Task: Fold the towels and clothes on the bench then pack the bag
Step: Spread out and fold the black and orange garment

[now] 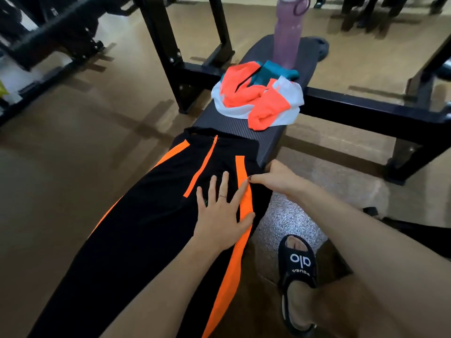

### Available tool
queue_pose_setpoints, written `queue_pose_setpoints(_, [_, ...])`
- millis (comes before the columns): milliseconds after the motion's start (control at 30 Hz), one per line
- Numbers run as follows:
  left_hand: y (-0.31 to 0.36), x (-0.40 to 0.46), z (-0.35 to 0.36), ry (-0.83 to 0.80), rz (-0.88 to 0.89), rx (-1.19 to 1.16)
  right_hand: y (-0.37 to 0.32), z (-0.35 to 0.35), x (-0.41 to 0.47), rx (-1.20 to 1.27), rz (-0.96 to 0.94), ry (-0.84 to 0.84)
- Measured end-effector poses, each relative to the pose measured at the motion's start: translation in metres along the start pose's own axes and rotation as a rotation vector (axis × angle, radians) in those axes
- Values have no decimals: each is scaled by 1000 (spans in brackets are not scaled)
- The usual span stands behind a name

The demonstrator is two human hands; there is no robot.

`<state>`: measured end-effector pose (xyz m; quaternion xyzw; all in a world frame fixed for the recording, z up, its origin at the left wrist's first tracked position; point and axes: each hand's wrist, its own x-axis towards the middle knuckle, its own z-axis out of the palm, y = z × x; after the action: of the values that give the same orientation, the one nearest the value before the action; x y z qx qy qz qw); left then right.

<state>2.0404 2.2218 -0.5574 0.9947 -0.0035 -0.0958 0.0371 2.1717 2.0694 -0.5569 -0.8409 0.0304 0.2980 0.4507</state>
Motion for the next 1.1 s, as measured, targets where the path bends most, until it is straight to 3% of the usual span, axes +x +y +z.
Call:
queue_pose_setpoints(200, [4, 1, -7, 0, 2, 13, 3, -20, -12, -24, 14, -218])
queue_pose_setpoints(500, [31, -7, -10, 113, 63, 154, -2, -35, -33, -499, -70, -234])
queue_pose_setpoints(567, [41, -10, -16, 192, 106, 62, -5, -35, -37, -601, -52, -222])
queue_pose_setpoints(633, [54, -15, -23, 222, 110, -87, -7, -34, -38, -539, -12, -253])
queue_pose_setpoints(800, [82, -26, -33, -64, -175, -602, -21, -34, -49, -140, 34, -324])
queue_pose_setpoints(933, [94, -24, -36, 2, -345, -887, -31, -30, -66, -14, 63, -427])
queue_pose_setpoints(1100, [97, -31, -42, 37, -387, -1048, -35, -28, -76, -8, 55, -510])
